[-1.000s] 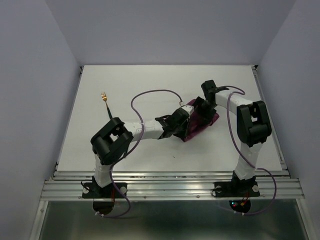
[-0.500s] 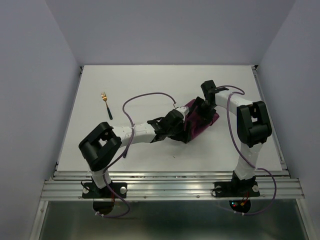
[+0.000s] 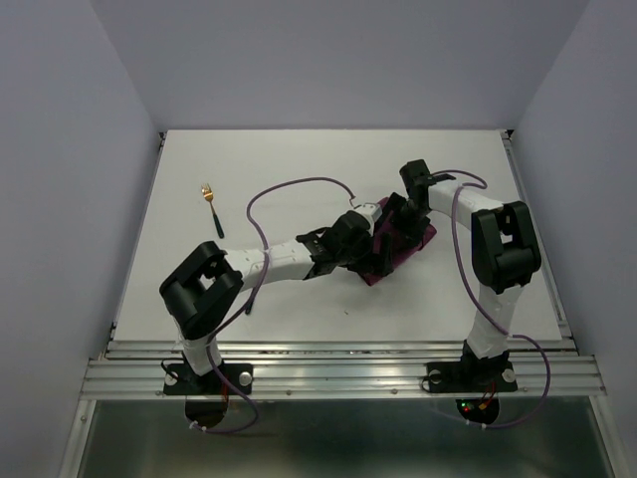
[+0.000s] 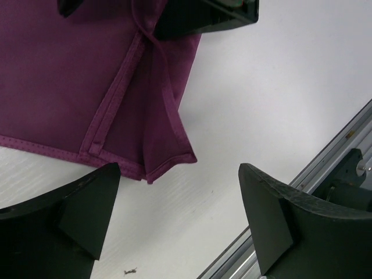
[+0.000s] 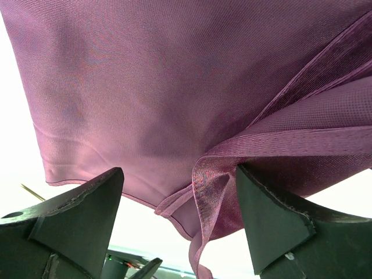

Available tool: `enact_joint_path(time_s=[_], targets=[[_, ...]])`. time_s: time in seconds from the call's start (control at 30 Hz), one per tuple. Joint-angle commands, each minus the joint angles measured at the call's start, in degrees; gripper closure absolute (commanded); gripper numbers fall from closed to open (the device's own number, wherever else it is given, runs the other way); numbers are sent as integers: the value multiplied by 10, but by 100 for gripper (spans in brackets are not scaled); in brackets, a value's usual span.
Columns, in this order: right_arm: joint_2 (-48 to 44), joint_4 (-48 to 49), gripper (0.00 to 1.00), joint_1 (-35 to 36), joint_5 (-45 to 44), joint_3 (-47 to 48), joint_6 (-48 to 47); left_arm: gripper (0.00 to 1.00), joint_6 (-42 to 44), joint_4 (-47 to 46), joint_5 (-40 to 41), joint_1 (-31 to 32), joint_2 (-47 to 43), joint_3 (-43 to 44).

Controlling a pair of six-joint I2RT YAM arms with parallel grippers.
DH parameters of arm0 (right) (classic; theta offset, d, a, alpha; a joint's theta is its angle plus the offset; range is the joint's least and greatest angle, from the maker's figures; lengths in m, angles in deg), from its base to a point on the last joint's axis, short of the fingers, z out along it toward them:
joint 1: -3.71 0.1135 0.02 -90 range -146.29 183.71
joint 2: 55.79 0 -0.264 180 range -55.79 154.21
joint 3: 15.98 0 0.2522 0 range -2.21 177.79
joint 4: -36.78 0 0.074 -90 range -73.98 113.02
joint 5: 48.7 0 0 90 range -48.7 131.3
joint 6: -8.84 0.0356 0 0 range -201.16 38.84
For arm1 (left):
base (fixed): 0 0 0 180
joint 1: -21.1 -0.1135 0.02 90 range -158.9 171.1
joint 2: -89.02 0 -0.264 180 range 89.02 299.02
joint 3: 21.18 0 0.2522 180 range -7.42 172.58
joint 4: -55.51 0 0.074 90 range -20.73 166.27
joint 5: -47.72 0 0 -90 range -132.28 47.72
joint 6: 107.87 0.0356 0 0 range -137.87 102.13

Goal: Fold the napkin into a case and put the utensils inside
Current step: Fold the lower triangle-folded napkin at the center of the board.

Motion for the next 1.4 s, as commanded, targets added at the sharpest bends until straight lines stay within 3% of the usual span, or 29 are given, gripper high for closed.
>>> enact_joint_path(time_s=[0.0,0.17,0.3,0.43,0.53,0.57,0.67,1.0,1.37], targets=[[20,26,17,1,-49,-14,-23,9,-6,7,4,0,24,52],[18,30,16,1,-46,-16,-24,29,-14,17,7,0,52,76],[19,29,17,1,-46,-15,-26,37,-19,26,19,0,65,84],[16,28,17,1,-53,-11,-29,56,-16,33,36,-2,63,82],[15,26,16,1,-59,-11,-31,75,-16,37,45,-6,58,81],[14,27,17,1,-58,-11,-33,86,-18,37,43,-12,59,80],[14,27,16,1,-53,-9,-38,100,-21,32,23,-25,59,75],[-29,25,16,1,-51,-8,-61,100,-29,10,-79,-77,73,49],[-83,13,14,1,-39,-7,-67,100,-23,11,-123,-85,77,35]])
